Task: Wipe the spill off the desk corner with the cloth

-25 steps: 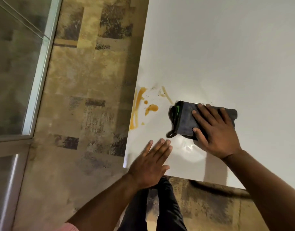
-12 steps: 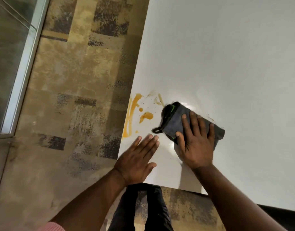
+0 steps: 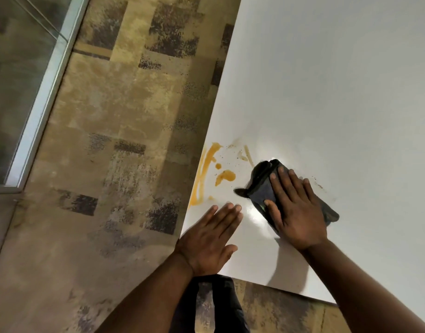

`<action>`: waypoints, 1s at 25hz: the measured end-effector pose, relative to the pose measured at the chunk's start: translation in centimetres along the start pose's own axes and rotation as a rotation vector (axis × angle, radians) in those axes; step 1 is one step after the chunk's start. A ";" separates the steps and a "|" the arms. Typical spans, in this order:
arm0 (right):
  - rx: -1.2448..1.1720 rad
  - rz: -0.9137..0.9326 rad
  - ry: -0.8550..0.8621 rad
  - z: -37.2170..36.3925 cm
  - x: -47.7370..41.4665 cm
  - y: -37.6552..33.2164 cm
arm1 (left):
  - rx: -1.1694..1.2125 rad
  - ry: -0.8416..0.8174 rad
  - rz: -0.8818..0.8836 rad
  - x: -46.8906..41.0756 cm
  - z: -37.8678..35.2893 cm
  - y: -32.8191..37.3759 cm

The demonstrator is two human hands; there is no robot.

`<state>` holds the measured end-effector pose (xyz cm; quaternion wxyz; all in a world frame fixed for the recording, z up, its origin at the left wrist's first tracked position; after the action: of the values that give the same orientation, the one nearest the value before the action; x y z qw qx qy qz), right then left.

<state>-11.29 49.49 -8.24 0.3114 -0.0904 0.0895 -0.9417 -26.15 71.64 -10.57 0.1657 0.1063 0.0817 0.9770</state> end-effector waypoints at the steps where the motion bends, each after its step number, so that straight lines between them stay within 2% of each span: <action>1: -0.014 -0.106 0.026 0.0 -1.2 -0.3 | 0.005 0.011 -0.001 0.0 -0.1 0.0; 4: -0.034 -0.325 0.089 0.3 -4.4 -1.8 | 0.021 0.028 -0.008 0.2 -0.3 0.1; 8: 0.009 -0.181 0.024 -0.6 -1.5 -3.5 | 0.034 0.021 -0.009 0.2 0.1 0.1; 10: 0.039 -0.178 0.007 -1.0 1.9 -2.5 | 0.033 -0.007 -0.003 0.2 0.3 0.1; 14: 0.025 -0.459 0.070 -0.1 4.8 1.1 | 0.024 -0.016 0.009 0.1 0.4 0.1; 17: -0.085 -0.702 0.133 0.6 3.5 2.6 | 0.017 -0.015 0.005 0.1 0.4 0.1; 19: -0.126 -0.768 0.153 1.1 1.1 2.9 | 0.009 -0.003 0.006 0.1 0.4 0.1; 21: -0.121 -0.756 0.138 1.5 -2.0 2.4 | 0.000 0.003 0.007 0.1 0.4 0.2; 25: -0.094 -0.569 0.088 1.5 -7.9 -1.3 | 0.004 0.011 -0.004 0.1 0.3 0.2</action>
<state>-5.48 55.08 -7.43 0.0258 -0.0851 0.1176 -0.9891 -26.24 71.57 -10.18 0.1668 0.1009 0.0847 0.9771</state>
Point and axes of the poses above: each hand's wrist, its own x-axis away from the middle knuckle, its own z-axis out of the back of the hand, y = z × x, the point moved 1 cm from there along -x, towards the middle knuckle, and after that the axes turned 2 degrees about -x, right-handed, at the moved point
